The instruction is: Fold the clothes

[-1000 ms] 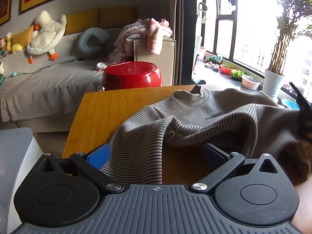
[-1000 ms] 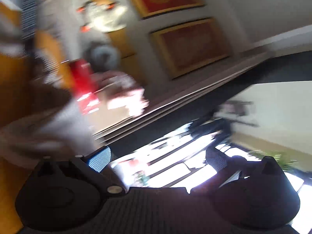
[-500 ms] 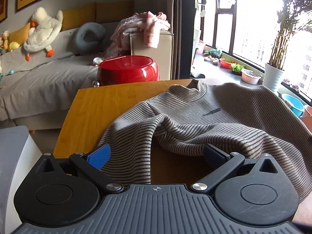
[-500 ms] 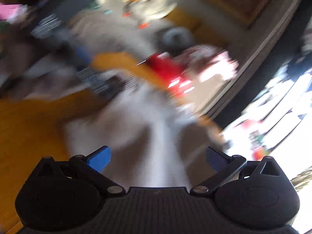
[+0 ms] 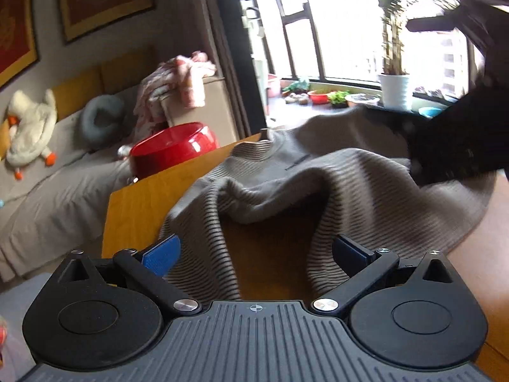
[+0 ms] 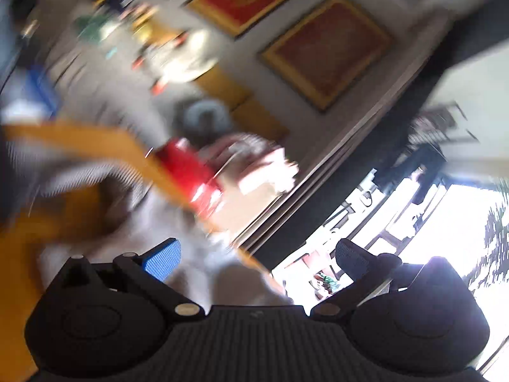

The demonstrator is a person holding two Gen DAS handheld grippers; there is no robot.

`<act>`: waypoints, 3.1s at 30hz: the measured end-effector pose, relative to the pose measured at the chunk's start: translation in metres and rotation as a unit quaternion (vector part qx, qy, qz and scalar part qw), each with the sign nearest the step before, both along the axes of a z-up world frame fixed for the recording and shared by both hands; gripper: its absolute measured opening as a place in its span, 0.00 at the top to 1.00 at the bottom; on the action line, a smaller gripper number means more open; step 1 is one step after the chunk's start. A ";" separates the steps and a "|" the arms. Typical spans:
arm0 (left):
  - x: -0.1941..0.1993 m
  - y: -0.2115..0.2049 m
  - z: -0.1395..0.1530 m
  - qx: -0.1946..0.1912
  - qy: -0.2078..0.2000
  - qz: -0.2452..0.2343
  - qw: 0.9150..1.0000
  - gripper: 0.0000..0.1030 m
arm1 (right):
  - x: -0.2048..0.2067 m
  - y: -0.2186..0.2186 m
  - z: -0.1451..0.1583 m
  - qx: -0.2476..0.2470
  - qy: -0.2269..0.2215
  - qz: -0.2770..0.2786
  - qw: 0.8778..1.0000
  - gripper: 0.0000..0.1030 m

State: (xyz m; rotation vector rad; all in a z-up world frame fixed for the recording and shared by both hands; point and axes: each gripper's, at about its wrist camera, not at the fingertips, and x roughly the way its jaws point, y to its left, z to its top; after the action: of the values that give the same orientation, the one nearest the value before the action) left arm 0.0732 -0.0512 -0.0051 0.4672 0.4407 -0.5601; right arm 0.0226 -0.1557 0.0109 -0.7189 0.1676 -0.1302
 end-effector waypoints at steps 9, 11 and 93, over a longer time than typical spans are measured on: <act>-0.013 -0.026 -0.025 0.109 -0.042 -0.038 0.992 0.00 | -0.041 -0.069 0.032 0.072 0.158 0.061 0.983 0.00; 0.003 -0.023 -0.022 0.098 -0.024 0.006 0.995 0.00 | -0.038 -0.076 0.020 0.120 0.217 0.066 0.967 0.00; -0.005 0.022 -0.027 -0.096 0.172 0.164 0.967 0.00 | -0.033 -0.093 -0.050 0.447 0.314 0.036 0.837 0.00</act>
State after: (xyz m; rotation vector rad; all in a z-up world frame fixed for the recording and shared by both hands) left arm 0.0686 -0.0290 -0.0322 0.1020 0.7715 -0.3559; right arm -0.0099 -0.2485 -0.0388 0.2049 0.7768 0.2618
